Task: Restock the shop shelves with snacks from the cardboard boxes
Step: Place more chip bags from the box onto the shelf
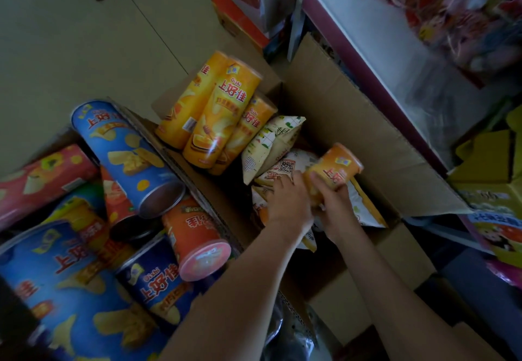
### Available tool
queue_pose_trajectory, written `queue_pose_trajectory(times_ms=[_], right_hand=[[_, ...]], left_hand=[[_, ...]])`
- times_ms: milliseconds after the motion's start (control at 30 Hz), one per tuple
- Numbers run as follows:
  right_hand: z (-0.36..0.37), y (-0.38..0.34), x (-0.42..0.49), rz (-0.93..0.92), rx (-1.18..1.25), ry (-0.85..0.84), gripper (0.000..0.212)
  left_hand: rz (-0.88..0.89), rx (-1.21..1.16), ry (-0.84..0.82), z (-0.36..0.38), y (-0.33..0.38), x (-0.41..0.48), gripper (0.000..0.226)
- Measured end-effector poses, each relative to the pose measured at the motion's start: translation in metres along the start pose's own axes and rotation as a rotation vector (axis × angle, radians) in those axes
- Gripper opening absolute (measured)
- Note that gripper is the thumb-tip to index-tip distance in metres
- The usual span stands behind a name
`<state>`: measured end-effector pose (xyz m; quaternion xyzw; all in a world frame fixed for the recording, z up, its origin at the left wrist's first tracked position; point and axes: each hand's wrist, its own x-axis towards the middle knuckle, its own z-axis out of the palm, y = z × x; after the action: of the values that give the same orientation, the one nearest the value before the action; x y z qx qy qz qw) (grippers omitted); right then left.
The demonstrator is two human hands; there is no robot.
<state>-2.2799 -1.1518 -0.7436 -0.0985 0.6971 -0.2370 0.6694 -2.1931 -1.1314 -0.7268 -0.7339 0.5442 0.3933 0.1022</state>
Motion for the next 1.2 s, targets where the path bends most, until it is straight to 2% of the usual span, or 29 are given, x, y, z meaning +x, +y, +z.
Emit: queue_pose_trajectory(times_ms=[67, 133, 200, 267, 300, 400, 500, 633, 733, 833, 933, 1033, 1133, 1200], right_hand=[[-0.014, 0.005, 0.005, 0.032, -0.047, 0.102, 0.070], [-0.027, 0.010, 0.011, 0.070, -0.087, 0.152, 0.085], [-0.036, 0.013, 0.017, 0.091, -0.125, 0.155, 0.099], [-0.036, 0.015, 0.020, 0.065, -0.195, 0.157, 0.102], [-0.034, 0.016, 0.021, 0.041, -0.220, 0.167, 0.104], [-0.029, 0.016, 0.020, -0.059, -0.252, 0.214, 0.114], [-0.028, 0.014, 0.016, -0.141, -0.363, 0.286, 0.113], [-0.034, 0.011, 0.013, -0.226, -0.488, 0.315, 0.108], [-0.031, 0.007, 0.007, -0.261, -0.512, 0.295, 0.103], [-0.028, 0.002, 0.000, -0.287, -0.568, 0.297, 0.102], [-0.026, -0.005, -0.006, -0.324, -0.650, 0.266, 0.104], [-0.029, -0.023, -0.018, -0.356, -0.724, 0.228, 0.104], [-0.033, -0.045, -0.033, -0.362, -0.774, 0.206, 0.101], [-0.031, -0.059, -0.044, -0.383, -0.799, 0.178, 0.100]], left_hand=[[0.041, -0.059, -0.164, 0.003, 0.000, 0.001, 0.091], [0.025, -0.107, -0.218, 0.000, -0.003, 0.004, 0.081], [-0.058, -0.193, -0.058, -0.007, -0.009, 0.008, 0.064], [-0.160, -0.121, 0.188, -0.015, -0.018, 0.013, 0.054], [-0.218, -0.049, 0.260, -0.018, -0.023, 0.016, 0.054], [-0.395, 0.059, 0.254, -0.019, -0.039, 0.025, 0.054], [-0.470, 0.086, 0.193, -0.020, -0.047, 0.033, 0.039], [-0.376, 0.167, 0.236, -0.018, -0.049, 0.035, 0.024], [-0.321, 0.149, 0.206, -0.016, -0.044, 0.036, 0.035], [-0.388, 0.127, 0.151, -0.015, -0.044, 0.039, 0.046], [-0.429, 0.209, 0.136, -0.019, -0.047, 0.043, 0.044], [-0.337, 0.286, 0.123, -0.032, -0.043, 0.041, 0.039], [-0.202, 0.205, 0.103, -0.046, -0.029, 0.028, 0.033], [-0.171, 0.151, 0.087, -0.056, -0.019, 0.015, 0.034]])
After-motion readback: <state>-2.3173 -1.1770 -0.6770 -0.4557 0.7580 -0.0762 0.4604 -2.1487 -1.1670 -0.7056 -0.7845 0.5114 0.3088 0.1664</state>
